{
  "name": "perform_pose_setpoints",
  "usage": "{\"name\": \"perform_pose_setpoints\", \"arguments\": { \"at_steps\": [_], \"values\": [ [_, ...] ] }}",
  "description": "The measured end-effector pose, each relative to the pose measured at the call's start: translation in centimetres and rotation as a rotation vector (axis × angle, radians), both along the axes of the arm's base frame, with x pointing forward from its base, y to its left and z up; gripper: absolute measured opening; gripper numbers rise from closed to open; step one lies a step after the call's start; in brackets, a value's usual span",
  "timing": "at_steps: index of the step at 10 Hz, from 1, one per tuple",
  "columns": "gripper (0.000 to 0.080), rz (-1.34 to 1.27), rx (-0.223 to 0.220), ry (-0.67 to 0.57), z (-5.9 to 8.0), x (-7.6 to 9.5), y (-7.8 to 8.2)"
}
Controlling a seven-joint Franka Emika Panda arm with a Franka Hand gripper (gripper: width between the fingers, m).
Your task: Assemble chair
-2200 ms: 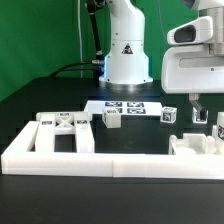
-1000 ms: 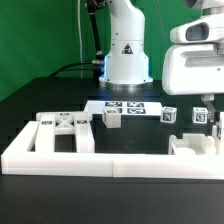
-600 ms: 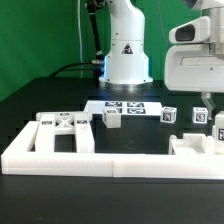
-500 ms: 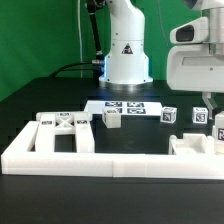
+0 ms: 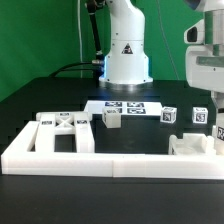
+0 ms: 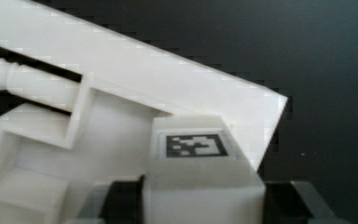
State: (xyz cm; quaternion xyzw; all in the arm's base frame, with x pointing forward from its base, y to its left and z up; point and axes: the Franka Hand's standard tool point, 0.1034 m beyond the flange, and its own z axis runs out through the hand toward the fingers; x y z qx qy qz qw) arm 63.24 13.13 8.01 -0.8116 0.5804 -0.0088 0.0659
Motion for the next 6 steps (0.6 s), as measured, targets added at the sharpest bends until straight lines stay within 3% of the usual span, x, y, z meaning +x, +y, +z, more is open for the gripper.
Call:
{"name": "perform_pose_setpoints", "arguments": {
  "at_steps": [1, 2, 3, 4, 6],
  "values": [
    [0.0291, -0.011, 0.001, 0.001, 0.0, 0.0, 0.02],
    [0.0356, 0.001, 0.0, 0.0, -0.01, -0.02, 0.06],
    [0.054, 0.05, -0.004, -0.005, -0.01, -0.02, 0.06],
    [0.0616, 0.085, -0.007, -0.009, 0.07, -0.02, 0.06],
    [0.0643, 0.356, -0.049, -0.03, 0.26, -0.04, 0.0]
  ]
}}
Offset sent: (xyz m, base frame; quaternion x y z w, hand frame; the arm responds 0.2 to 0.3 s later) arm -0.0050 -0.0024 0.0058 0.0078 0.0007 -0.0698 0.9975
